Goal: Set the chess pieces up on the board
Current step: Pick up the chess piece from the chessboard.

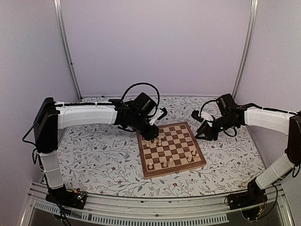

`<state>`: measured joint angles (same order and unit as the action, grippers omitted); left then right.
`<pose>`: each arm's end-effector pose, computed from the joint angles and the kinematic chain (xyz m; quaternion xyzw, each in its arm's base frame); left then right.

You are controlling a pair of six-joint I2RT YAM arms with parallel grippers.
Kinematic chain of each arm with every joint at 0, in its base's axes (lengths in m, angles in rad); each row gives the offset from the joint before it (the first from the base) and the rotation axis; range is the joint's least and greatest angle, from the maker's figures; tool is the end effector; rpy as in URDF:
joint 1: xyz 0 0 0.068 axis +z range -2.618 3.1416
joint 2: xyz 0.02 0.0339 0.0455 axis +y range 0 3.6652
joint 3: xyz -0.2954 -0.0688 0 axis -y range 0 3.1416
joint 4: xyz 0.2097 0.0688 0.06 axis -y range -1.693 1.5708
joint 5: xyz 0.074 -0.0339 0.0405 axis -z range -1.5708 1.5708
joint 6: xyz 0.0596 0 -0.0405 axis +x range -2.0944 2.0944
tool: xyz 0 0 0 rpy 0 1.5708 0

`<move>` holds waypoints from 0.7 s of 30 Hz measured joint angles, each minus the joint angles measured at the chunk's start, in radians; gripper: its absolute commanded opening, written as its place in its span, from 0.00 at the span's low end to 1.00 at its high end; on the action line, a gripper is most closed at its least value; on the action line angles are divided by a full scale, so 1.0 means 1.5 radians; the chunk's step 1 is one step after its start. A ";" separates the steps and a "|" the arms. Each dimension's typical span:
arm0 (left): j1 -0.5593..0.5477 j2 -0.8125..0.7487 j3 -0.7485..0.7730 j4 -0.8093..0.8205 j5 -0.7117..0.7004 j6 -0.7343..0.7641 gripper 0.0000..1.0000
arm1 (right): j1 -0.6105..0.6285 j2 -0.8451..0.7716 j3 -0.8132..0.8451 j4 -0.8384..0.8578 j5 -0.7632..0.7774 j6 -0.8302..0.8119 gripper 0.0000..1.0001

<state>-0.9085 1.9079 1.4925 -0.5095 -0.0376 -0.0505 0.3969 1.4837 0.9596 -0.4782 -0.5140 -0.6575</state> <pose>0.2565 -0.3252 0.2559 0.3890 0.8647 -0.1306 0.2897 0.2411 0.1328 0.2487 -0.5287 0.7664 0.2067 0.3006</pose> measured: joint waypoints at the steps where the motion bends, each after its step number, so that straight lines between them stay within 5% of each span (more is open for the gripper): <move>1: 0.002 0.005 0.000 -0.012 -0.003 -0.002 0.41 | 0.000 0.000 0.000 0.005 0.001 0.000 0.36; 21: 0.011 0.055 0.018 -0.132 -0.029 -0.061 0.41 | 0.000 0.003 -0.002 0.036 0.005 0.001 0.36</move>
<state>-0.8917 1.9911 1.5196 -0.7071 -0.0811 -0.1417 0.3969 1.4876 0.9573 -0.4244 -0.5072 -0.6556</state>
